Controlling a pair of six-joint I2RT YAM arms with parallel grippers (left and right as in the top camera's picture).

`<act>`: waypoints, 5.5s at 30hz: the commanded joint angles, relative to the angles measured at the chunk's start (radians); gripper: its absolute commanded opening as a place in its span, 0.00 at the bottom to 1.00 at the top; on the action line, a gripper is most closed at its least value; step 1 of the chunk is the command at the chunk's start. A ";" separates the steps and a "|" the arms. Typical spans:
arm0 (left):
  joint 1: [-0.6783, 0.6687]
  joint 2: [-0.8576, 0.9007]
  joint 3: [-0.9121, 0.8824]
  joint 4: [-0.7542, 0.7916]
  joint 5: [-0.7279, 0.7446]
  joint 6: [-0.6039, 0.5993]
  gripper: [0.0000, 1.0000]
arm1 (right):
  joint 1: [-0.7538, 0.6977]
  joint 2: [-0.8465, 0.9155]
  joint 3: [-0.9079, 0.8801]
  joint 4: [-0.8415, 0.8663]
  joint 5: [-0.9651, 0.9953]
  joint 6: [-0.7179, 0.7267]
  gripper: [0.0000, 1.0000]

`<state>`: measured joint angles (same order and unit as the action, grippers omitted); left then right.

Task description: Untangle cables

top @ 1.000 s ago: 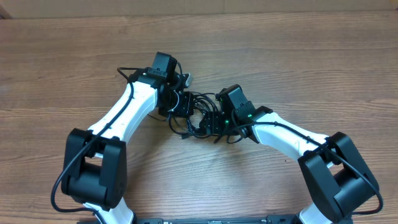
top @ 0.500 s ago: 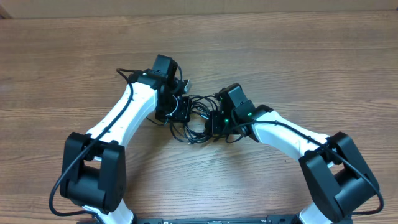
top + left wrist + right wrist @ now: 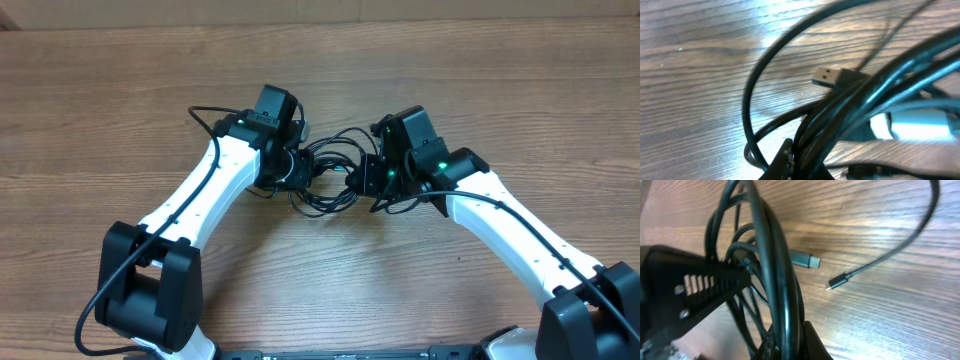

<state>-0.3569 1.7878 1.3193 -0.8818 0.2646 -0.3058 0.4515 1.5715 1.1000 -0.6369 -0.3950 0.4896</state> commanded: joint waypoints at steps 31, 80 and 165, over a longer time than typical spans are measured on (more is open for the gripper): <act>0.162 -0.225 -0.007 0.039 -0.107 -0.038 0.04 | -0.256 -0.058 0.058 -0.330 0.472 -0.041 0.04; 0.140 -0.229 -0.010 0.015 0.046 0.163 0.56 | -0.256 -0.057 0.058 -0.185 -0.010 -0.214 0.75; 0.232 -0.275 0.543 0.124 0.241 -0.031 0.04 | 0.016 0.196 0.049 0.272 0.002 -0.225 0.73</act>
<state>-0.1226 1.5276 1.8374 -0.7574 0.4969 -0.3347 0.4534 1.7340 1.1442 -0.3950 -0.4080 0.2611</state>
